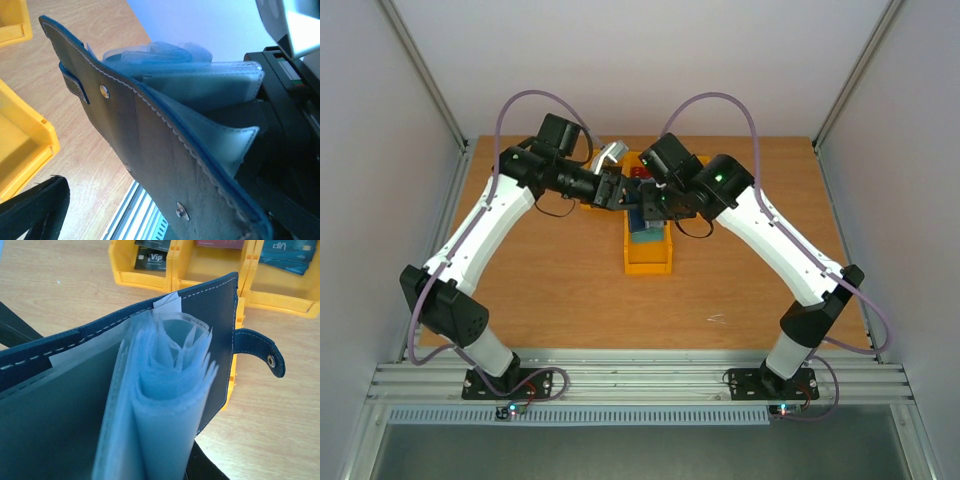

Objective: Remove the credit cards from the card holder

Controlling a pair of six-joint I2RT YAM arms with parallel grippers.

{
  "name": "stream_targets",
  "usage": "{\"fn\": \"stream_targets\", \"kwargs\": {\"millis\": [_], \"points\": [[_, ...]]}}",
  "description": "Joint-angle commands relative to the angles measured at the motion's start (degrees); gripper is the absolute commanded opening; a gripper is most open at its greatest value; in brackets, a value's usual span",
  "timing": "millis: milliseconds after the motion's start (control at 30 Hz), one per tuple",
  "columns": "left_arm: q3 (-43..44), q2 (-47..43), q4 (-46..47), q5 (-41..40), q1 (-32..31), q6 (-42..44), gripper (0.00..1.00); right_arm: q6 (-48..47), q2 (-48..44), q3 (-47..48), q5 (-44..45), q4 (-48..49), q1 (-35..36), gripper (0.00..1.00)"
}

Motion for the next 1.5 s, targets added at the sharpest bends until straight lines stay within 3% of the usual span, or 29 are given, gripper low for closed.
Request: {"fn": "stream_targets", "kwargs": {"millis": [0, 100, 200, 300, 367, 533, 633, 800, 833, 1000, 1167, 1300, 1467], "points": [[2.67, -1.85, 2.48, 2.68, -0.17, -1.78, 0.99, 0.46, 0.90, 2.19, -3.85, 1.36, 0.44, 0.09], [1.99, -1.62, 2.02, -1.51, -0.23, -1.30, 0.99, 2.26, 1.34, 2.75, -9.82, 4.76, 0.43, 0.09], [1.55, -1.56, 0.63, -10.86, -0.23, 0.51, 0.99, 3.47, 2.03, 4.54, -12.72, 6.98, 0.43, 0.09], [1.80, -1.66, -0.69, -18.21, 0.21, 3.56, 0.91, 3.60, 1.36, 4.71, -13.45, 8.48, 0.43, 0.08], [1.75, -1.89, -0.73, -19.21, 0.73, 4.05, 0.81, 3.16, 0.86, 4.77, -12.83, 8.16, 0.43, 0.08], [1.14, -2.20, -0.53, -16.88, 1.32, 3.61, 0.70, 1.81, 0.08, 4.69, -13.14, 8.24, 0.43, 0.08], [1.02, -2.66, -0.47, -13.64, 2.06, 3.59, 0.52, 1.27, -0.83, 3.76, -13.26, 8.49, -0.50, 0.09], [0.89, -3.32, 0.21, -5.15, 3.14, 3.12, 0.04, -0.83, -3.83, -1.15, -17.48, 13.49, -2.41, 0.09], [0.85, -3.37, 0.54, -3.78, 3.19, 2.95, 0.01, -1.74, -4.03, -1.46, -18.58, 14.18, -2.55, 0.09], [1.09, -3.51, 0.68, 0.17, 4.40, 2.56, 0.00, -5.80, -5.91, -4.66, -23.02, 16.49, -3.98, 0.18], [3.15, -3.96, -1.47, 3.42, 6.74, 4.03, 0.00, -11.60, -10.25, -9.51, -28.91, 19.54, -6.44, 0.48], [11.32, -3.89, -11.21, 1.87, 7.32, 13.72, 0.00, -17.13, -14.59, -11.71, -29.55, 21.01, -7.38, 0.66], [20.93, -4.17, -22.71, 0.04, 7.30, 24.87, 0.00, -24.03, -18.81, -13.26, -31.78, 23.34, -8.35, 0.78]]}}
